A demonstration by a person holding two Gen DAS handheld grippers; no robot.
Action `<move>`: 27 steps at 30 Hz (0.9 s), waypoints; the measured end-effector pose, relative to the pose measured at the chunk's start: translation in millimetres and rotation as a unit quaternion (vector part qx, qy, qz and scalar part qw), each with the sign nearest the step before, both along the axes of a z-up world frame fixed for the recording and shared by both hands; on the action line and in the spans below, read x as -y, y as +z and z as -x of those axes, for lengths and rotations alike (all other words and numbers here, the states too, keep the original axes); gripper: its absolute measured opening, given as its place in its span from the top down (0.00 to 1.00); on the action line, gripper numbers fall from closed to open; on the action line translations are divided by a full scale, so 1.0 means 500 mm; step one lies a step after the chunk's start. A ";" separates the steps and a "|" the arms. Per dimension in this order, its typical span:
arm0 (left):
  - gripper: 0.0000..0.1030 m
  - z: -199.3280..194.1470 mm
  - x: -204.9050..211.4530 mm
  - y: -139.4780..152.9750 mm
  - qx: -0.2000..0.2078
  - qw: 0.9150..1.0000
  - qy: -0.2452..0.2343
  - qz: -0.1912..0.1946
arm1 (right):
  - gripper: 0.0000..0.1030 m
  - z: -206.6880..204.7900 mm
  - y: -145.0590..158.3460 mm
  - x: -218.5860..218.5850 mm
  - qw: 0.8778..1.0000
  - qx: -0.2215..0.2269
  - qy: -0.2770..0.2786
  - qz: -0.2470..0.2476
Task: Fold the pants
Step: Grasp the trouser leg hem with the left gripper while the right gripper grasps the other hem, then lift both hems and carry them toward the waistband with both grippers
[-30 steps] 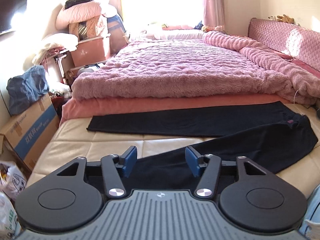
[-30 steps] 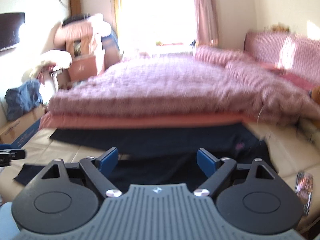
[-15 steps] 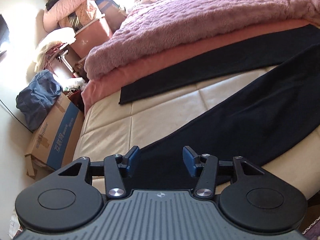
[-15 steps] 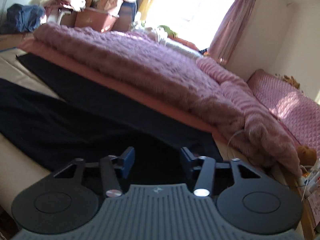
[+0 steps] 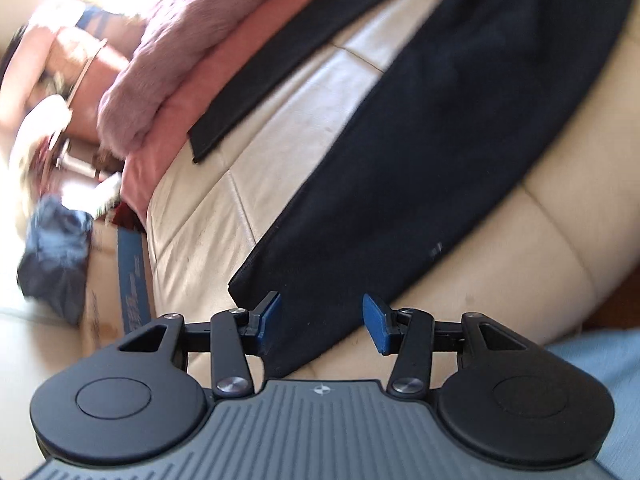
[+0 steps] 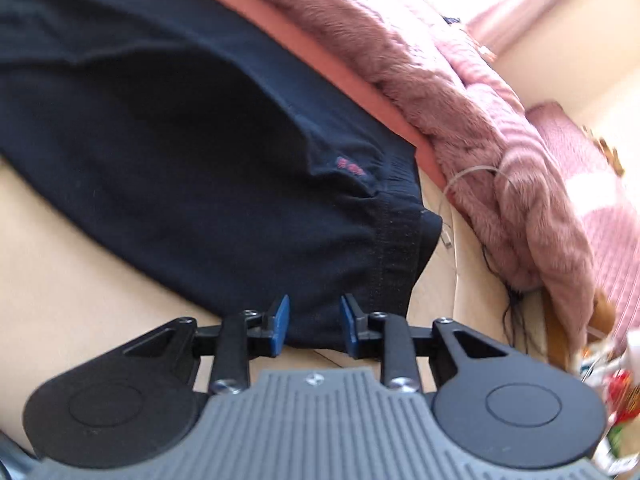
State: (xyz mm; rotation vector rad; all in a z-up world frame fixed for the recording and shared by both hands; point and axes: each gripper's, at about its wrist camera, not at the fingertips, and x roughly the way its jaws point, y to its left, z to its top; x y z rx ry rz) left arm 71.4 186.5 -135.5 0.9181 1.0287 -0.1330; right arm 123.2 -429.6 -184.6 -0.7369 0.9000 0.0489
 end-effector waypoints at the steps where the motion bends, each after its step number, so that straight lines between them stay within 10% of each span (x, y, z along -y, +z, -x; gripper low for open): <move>1: 0.46 0.008 -0.001 -0.007 -0.007 1.000 -0.016 -0.010 | 0.77 0.015 -0.002 -0.011 1.000 0.001 0.000 0.000; 13: 0.46 0.020 -0.002 -0.132 -0.005 0.979 -0.085 -0.183 | 0.77 0.028 0.007 -0.036 1.000 -0.012 0.006 0.005; 16: 0.67 0.004 0.008 -0.152 0.008 0.976 -0.068 -0.205 | 0.77 0.035 0.004 -0.040 0.999 -0.021 0.034 0.028; 20: 0.94 -0.012 0.021 -0.136 0.019 0.986 -0.011 -0.165 | 0.77 0.060 0.002 -0.039 0.991 -0.034 0.096 0.084; 27: 0.99 -0.054 0.028 -0.029 0.092 0.986 0.114 -0.074 | 0.77 0.088 -0.024 -0.022 0.964 -0.065 0.189 0.177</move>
